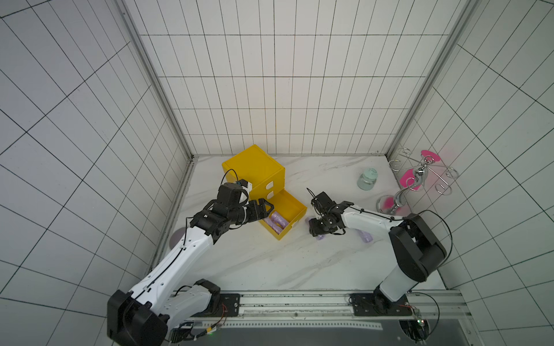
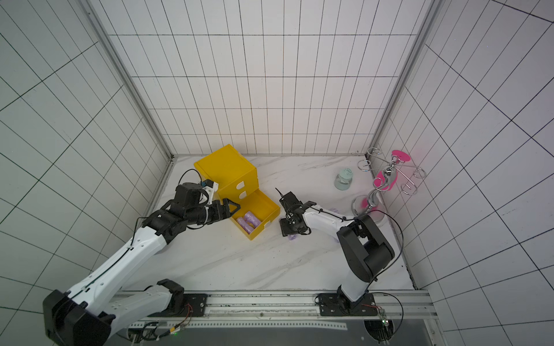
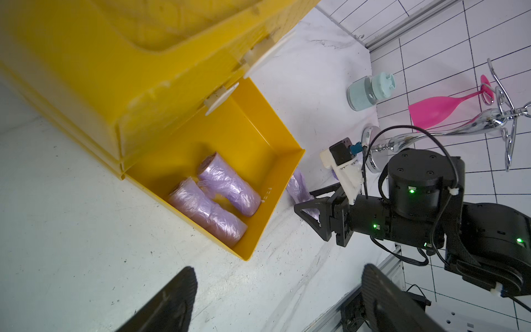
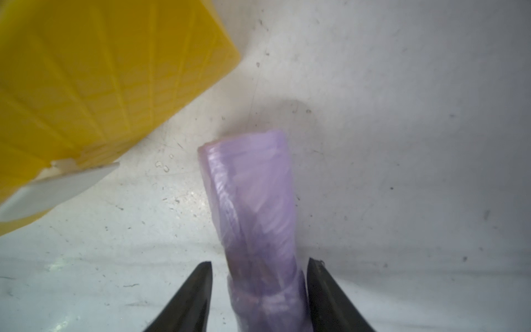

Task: Sort the rolls of trash bags by color and place them into the drawer
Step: Pick up the roll of trash bags from the center of the board.

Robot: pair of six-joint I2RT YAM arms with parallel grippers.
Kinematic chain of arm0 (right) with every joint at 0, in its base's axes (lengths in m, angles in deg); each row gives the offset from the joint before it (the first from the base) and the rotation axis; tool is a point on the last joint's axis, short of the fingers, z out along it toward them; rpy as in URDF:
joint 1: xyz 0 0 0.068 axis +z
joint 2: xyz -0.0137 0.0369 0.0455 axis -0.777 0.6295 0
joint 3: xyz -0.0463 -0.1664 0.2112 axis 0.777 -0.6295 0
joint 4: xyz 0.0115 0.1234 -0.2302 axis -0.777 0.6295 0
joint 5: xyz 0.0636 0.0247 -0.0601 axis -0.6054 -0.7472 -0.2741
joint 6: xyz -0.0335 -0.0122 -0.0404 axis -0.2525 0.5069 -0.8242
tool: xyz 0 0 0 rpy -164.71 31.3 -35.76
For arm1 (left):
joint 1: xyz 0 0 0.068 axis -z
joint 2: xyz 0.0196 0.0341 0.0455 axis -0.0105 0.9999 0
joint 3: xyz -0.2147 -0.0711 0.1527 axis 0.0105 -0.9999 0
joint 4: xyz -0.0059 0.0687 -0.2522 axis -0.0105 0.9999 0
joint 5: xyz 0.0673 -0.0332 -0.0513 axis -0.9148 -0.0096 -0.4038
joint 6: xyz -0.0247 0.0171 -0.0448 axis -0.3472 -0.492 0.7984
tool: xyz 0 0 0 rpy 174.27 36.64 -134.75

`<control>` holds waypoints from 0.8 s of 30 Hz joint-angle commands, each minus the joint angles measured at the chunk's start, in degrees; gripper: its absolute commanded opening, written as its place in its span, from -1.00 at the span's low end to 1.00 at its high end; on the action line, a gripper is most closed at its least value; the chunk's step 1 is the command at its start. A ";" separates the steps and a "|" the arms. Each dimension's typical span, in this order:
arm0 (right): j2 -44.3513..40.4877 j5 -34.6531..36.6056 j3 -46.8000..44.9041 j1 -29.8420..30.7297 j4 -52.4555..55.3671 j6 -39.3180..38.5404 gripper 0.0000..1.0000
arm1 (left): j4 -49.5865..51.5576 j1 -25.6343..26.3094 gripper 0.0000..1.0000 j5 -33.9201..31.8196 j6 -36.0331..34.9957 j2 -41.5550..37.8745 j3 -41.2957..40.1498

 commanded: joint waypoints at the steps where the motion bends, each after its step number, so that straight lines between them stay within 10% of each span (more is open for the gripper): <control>1: -0.15 2.12 -0.54 0.57 1.42 0.43 -0.14 | -1.23 -0.47 0.78 0.13 0.09 -1.50 -1.15; 10: -6.58 1.92 0.21 0.15 4.02 -0.10 -0.73 | -0.43 -5.99 0.78 2.33 -1.32 -3.88 -0.48; 24: -4.42 -3.17 18.82 1.76 8.78 -6.25 -0.81 | 0.40 -22.09 0.96 11.97 -4.60 0.94 6.67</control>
